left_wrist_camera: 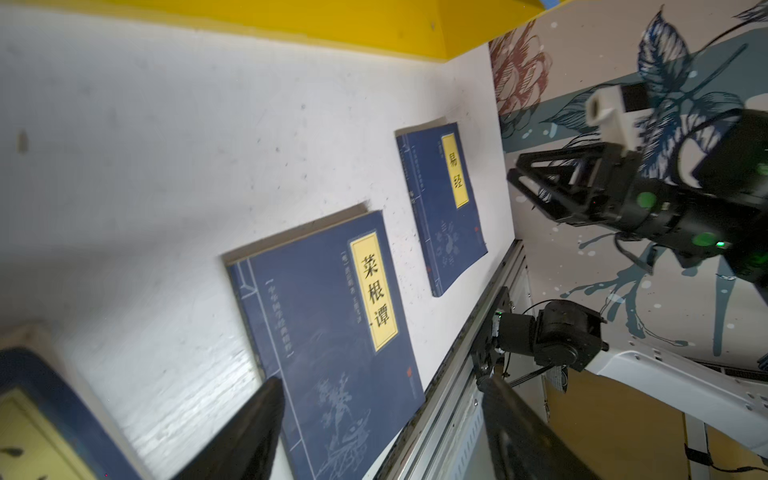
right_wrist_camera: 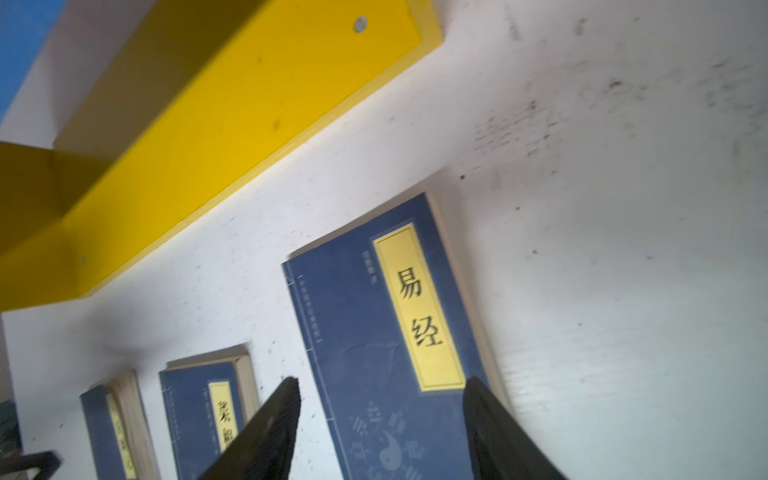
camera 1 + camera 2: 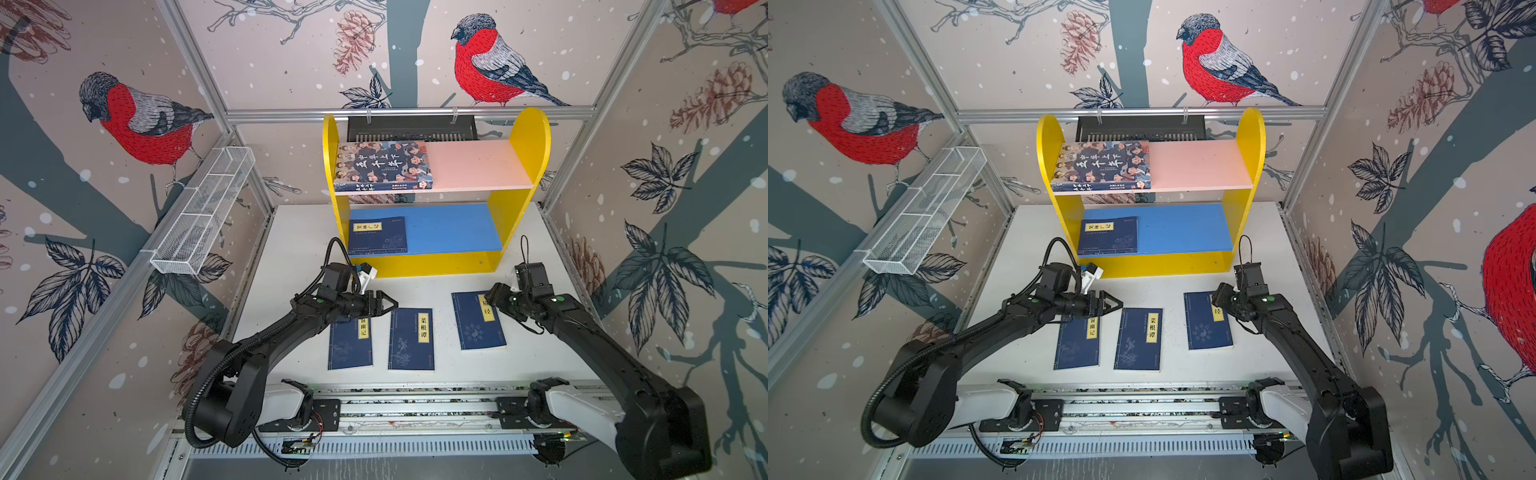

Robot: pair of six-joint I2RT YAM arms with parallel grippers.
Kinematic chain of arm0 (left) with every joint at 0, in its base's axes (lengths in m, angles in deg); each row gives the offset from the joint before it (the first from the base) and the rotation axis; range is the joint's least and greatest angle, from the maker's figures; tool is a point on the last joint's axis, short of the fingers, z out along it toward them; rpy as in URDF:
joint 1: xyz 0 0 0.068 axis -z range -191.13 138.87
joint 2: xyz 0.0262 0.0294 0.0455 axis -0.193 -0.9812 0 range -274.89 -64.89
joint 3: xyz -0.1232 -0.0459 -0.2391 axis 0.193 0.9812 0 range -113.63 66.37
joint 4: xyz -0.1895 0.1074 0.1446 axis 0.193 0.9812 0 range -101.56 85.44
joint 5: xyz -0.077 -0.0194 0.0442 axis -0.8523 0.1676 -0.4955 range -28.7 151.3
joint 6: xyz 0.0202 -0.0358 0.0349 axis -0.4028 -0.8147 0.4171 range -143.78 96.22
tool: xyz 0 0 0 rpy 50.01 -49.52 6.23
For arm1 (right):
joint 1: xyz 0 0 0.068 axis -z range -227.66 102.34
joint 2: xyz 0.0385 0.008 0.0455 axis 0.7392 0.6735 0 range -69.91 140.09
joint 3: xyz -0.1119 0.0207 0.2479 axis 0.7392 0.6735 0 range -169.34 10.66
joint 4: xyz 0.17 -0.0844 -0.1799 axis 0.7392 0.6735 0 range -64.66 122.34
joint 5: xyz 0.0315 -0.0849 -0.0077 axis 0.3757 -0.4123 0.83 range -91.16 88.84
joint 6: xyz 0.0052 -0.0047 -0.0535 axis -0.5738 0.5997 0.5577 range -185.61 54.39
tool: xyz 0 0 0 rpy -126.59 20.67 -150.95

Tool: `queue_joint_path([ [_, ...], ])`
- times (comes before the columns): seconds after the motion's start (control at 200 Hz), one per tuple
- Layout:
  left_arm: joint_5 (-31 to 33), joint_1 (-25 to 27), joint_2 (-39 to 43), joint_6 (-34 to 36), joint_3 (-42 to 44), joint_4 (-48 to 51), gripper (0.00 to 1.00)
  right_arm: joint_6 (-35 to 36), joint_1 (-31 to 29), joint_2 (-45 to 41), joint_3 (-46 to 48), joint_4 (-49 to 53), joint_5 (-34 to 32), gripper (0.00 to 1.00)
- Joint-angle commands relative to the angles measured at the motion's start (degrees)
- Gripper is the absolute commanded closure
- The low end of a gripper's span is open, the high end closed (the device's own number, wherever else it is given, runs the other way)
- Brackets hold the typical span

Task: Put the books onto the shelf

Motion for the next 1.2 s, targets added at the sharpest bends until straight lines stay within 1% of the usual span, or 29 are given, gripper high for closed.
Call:
queue_joint_path([
  [0.0, 3.17, 1.55, -0.36, -1.15, 1.64, -3.03, 0.24, -3.35, -4.58, -1.4, -0.07, -0.7, 4.2, 0.36],
  [0.09, 3.96, 2.74, -1.67, -0.86, 2.16, -2.78, 0.24, -5.61, -10.91, -1.43, 0.17, -2.7, 5.14, 0.36],
  [0.165, 4.89, 4.04, -3.41, -0.57, 1.5, -2.31, 0.24, -7.91, -14.78, -0.5, 2.15, -7.1, 8.43, 0.36],
  [0.225, 5.8, 4.99, -4.51, -0.44, 0.8, -1.49, 0.24, -9.79, -17.31, 0.99, 3.76, -10.72, 10.42, 0.36],
  [0.395, 7.77, 5.91, -6.31, -0.55, 1.17, -0.19, 0.23, -12.32, -22.71, 6.49, 5.42, -16.33, 10.64, 0.37],
  [0.515, 9.54, 5.91, -7.11, -0.41, 2.05, -0.05, 0.23, -12.77, -23.93, 10.14, 5.7, -18.58, 12.72, 0.36],
  [0.58, 9.48, 5.91, -7.83, -0.33, 2.34, -0.29, 0.22, -12.72, -24.08, 11.93, 5.61, -18.61, 13.28, 0.37],
  [0.706, 7.32, 5.99, -10.54, -0.97, 1.83, -1.04, 0.22, -12.43, -24.46, 16.39, 5.52, -19.55, 14.74, 0.37],
  [0.936, 3.3, 6.21, -13.42, -2.6, 1.8, -3.55, 0.23, -13.45, -25.12, 20.69, 5.87, -22.94, 16.34, 0.37],
  [1.191, 0.41, 6.53, -15.33, -3.73, 2.07, -6.11, 0.25, -14.33, -25.73, 25.65, 6.03, -26.79, 17.94, 0.37],
])
